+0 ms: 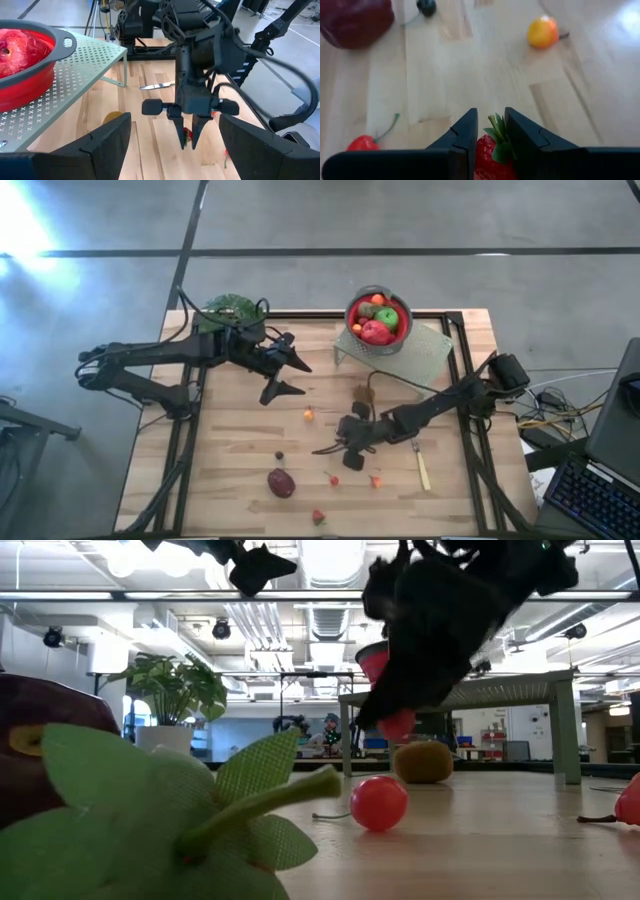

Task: Pick & Place Fruit
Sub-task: Put the red strawberry into the red strainer bowl

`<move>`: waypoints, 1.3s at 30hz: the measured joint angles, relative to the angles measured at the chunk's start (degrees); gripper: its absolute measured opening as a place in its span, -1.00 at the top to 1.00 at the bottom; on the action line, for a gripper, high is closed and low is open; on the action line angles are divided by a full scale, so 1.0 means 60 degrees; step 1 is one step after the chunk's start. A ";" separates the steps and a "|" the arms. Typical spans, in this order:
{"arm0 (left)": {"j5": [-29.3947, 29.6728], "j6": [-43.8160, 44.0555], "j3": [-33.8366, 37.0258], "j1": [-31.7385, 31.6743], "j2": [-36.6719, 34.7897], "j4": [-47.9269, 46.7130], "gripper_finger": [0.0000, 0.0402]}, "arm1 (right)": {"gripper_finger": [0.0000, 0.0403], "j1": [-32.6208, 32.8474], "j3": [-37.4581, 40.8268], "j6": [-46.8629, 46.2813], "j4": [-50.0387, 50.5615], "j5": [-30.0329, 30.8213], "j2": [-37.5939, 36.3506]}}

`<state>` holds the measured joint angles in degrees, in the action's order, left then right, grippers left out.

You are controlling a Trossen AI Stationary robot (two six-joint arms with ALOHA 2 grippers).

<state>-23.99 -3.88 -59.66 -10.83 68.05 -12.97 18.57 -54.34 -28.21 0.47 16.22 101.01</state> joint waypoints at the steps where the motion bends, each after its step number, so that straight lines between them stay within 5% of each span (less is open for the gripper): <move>1: -0.0003 0.0000 0.0000 0.0000 0.0000 -0.0003 -0.53 | 0.62 -0.0029 -0.0017 0.0083 0.0028 0.0003 -0.0113; 20: -0.0003 0.0000 0.0000 0.0000 0.0000 -0.0004 -0.53 | 0.58 -0.2111 -0.1672 0.3411 0.1966 -0.0002 -0.2939; 31: -0.0003 0.0000 0.0004 0.0000 0.0000 -0.0015 -0.53 | 0.57 -0.4400 -0.3860 0.5124 0.4164 -0.0002 -0.3085; 39: -0.0002 0.0000 0.0004 0.0000 0.0000 -0.0018 -0.53 | 0.62 -0.5754 -0.3930 0.5560 0.4234 -0.0355 -0.3078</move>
<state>-24.00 -3.88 -59.64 -10.83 68.05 -13.08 -15.95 -77.92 5.15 25.87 14.09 82.54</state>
